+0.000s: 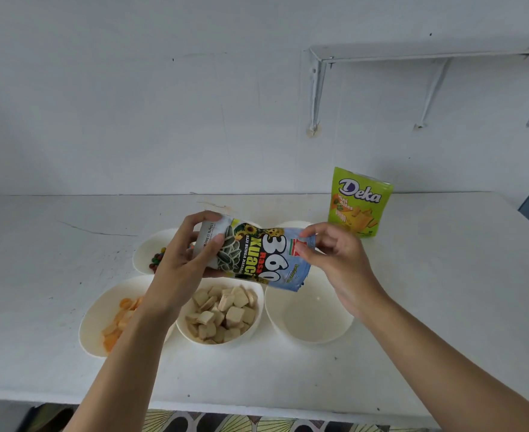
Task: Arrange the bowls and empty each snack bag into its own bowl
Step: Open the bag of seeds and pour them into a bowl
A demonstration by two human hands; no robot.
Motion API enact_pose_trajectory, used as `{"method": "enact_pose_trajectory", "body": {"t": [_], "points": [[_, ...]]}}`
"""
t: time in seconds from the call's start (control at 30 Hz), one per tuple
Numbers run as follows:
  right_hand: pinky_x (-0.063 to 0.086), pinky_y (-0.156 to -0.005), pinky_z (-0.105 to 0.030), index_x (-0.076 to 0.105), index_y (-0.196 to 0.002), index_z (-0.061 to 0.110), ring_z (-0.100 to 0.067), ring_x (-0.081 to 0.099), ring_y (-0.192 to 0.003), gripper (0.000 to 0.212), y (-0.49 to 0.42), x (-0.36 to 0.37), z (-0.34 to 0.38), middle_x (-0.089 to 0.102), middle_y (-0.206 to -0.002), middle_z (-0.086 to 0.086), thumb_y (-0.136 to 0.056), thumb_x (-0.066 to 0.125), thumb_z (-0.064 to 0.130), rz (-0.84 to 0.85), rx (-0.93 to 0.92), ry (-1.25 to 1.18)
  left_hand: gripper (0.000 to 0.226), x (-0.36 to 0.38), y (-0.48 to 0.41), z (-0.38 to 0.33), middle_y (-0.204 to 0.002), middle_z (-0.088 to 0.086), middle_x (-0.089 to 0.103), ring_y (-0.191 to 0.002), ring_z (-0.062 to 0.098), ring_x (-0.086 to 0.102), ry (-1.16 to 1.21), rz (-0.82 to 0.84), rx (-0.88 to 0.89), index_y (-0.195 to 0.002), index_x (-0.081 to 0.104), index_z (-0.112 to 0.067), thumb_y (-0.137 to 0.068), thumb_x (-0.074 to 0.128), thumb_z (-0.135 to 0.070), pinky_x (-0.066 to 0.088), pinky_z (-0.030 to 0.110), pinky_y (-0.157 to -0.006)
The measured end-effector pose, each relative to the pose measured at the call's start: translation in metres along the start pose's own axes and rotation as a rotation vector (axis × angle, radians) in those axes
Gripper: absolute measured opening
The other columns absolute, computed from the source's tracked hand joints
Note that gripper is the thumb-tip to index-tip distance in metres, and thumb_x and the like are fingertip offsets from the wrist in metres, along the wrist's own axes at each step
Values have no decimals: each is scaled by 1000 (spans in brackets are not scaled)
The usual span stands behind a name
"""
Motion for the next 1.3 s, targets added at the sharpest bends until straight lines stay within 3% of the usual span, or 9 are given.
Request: {"method": "enact_pose_trajectory", "body": {"t": [0.3, 0.43, 0.5, 0.77, 1.03, 1.17, 1.3], "points": [[54, -68, -25, 65, -90, 9, -16, 75, -78, 13, 20, -9, -35, 77, -77, -4, -87, 74, 0, -29, 76, 120, 24, 12, 13, 10, -118, 15, 64, -94, 31, 75, -102, 52, -46, -121, 61, -29, -99, 62, -20, 64, 53, -70], [52, -70, -33, 63, -88, 11, -25, 72, -78, 15, 26, -14, -47, 76, -81, -16, -87, 75, 2, -16, 134, 193, 23, 17, 14, 8, -115, 9, 64, -93, 19, 74, -172, 58, -27, -119, 63, -32, -99, 63, -21, 65, 48, -69], [54, -71, -33, 62, -88, 12, -21, 74, -79, 16, 27, -16, -49, 77, -82, -15, -87, 74, 3, -15, 145, 195, 22, 20, 13, 4, -114, 7, 65, -92, 14, 74, -201, 62, -10, -118, 63, -33, -99, 63, -22, 65, 44, -67], [52, -60, -13, 62, -92, 7, -4, 74, -76, 13, 20, -12, -17, 78, -82, -5, -89, 72, 0, -40, 97, 93, 20, 17, -2, -23, -112, 5, 69, -94, 23, 74, -233, -3, 88, -117, 63, -33, -99, 63, -24, 65, 45, -65], [55, -66, -18, 61, -94, 11, -13, 76, -89, 14, 8, -2, 13, 78, -89, -9, -90, 71, 2, -45, 43, -26, 17, 10, -15, -75, -112, 1, 68, -95, 15, 71, -265, -122, 220, -114, 61, -31, -98, 65, -27, 64, 40, -56], [57, -72, -25, 58, -96, 11, -19, 75, -94, 15, 5, -4, 12, 78, -92, -11, -91, 70, 1, -52, 47, -38, 19, 13, -15, -83, -112, -1, 67, -89, 3, 69, -291, -143, 253, -116, 60, -30, -98, 65, -28, 63, 38, -55], [57, -73, -26, 57, -92, 13, -19, 75, -95, 16, 9, -12, -10, 79, -90, -8, -92, 69, 4, -66, 108, 30, 18, 23, -12, -64, -108, 0, 67, -82, 8, 70, -291, -116, 214, -114, 61, -29, -97, 66, -26, 62, 39, -53]]}}
Point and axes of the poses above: each hand's wrist, its own y-axis away from the middle knuckle, its own x-axis out of the palm, z = x × y, the point moved 9 cm from there along -y, towards the middle knuckle
